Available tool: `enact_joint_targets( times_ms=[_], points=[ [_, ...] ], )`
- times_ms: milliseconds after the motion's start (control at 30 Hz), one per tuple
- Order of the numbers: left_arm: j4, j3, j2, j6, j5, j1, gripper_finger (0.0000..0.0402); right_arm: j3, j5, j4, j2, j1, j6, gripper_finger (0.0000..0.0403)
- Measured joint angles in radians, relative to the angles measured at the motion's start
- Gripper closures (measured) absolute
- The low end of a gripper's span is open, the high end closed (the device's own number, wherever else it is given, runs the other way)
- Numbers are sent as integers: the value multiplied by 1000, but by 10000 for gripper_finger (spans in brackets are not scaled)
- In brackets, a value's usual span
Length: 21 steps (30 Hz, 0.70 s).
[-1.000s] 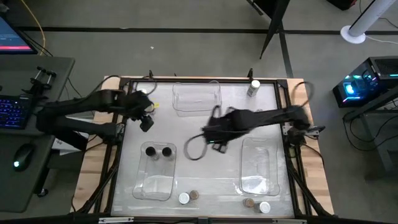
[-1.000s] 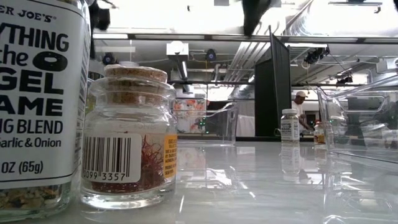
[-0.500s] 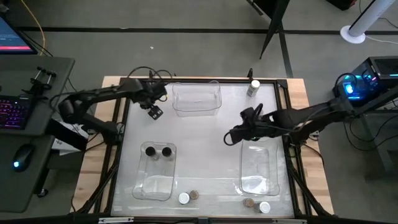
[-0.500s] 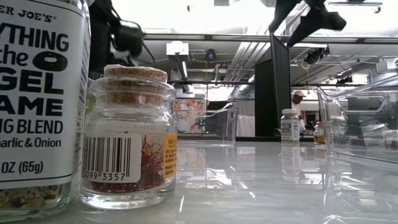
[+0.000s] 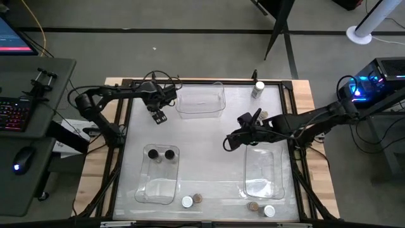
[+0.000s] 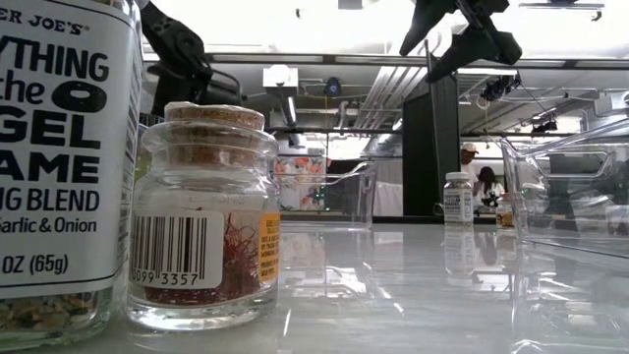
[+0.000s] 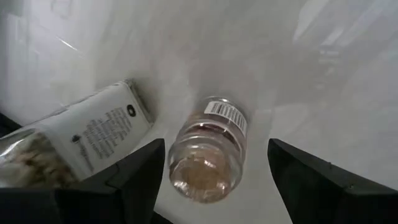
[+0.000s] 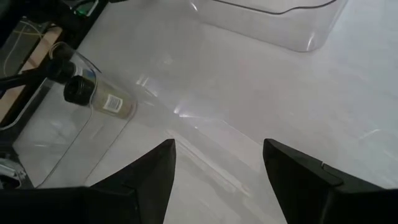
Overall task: Sort spices by type
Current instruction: Put the brown seasoning bottle into the middle transparent bin
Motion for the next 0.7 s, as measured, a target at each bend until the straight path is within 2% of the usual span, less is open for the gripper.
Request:
enact_joint_targets(
  times_ms=[200, 467, 700],
  points=[
    [-3, 0, 60, 18, 1, 0, 162, 1, 0, -1, -2, 0, -1, 164],
    [-28, 4, 61, 18, 3, 0, 251, 1, -1, -6, -2, 0, -18, 164],
    [-150, 133, -41, 3, 72, 0, 255, 2, -29, 28, -2, 0, -28, 164]
  ],
)
